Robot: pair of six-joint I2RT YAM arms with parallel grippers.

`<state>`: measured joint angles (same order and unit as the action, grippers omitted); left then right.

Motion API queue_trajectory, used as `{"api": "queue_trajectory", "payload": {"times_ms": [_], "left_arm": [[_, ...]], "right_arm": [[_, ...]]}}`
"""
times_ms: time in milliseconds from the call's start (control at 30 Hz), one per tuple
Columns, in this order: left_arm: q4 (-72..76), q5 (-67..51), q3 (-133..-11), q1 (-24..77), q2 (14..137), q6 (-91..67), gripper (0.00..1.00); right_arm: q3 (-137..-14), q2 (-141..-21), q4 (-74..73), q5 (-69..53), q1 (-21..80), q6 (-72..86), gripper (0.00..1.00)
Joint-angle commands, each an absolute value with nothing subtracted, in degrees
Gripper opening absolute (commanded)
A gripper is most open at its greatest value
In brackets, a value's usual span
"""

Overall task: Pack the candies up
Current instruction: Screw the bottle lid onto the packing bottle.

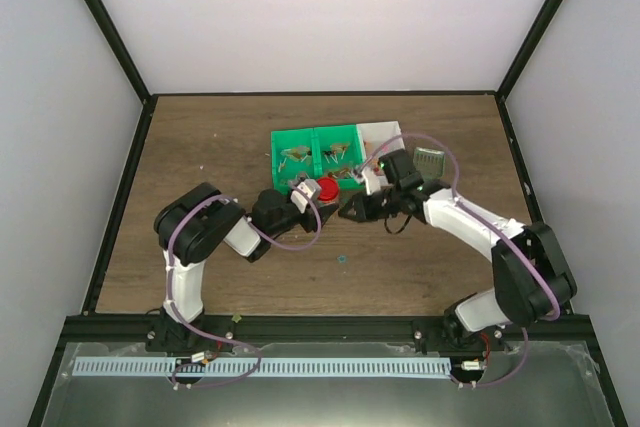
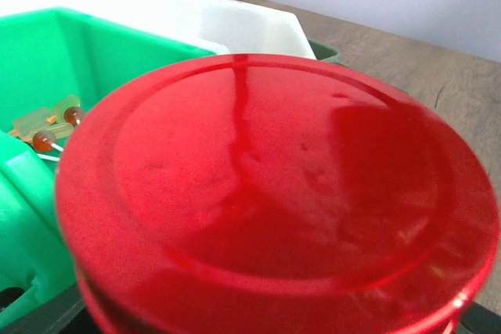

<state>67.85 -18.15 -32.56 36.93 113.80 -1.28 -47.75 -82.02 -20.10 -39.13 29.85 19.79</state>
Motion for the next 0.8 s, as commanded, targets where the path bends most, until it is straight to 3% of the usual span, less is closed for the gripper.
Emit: {"api": "queue_trajectory", "payload": {"times_ms": [0, 100, 233, 500, 767], "left_arm": [[53.3, -17.8, -28.8, 36.2, 118.6, -2.8, 0.69], [53.2, -17.6, -28.5, 36.2, 118.2, -2.5, 0.69], [53.1, -17.7, -28.8, 36.2, 118.4, -2.5, 0.69], [52.5, -17.7, -28.9, 36.1, 118.4, -2.2, 0.69], [52.8, -18.6, -29.1, 36.1, 118.9, -2.4, 0.70]], "right_arm": [[-56.6, -84.0, -20.6, -37.1, 25.1, 18.9, 0.20], [-61.8, -87.4, -22.3, -36.8, 24.7, 16.2, 0.32], [-67.1, -93.0, -23.5, -38.5, 24.8, 13.8, 0.36], [-69.9, -98.4, -22.6, -39.5, 24.9, 12.8, 0.35], [-70.0, -100.3, -21.3, -40.3, 25.3, 13.7, 0.28]]}}
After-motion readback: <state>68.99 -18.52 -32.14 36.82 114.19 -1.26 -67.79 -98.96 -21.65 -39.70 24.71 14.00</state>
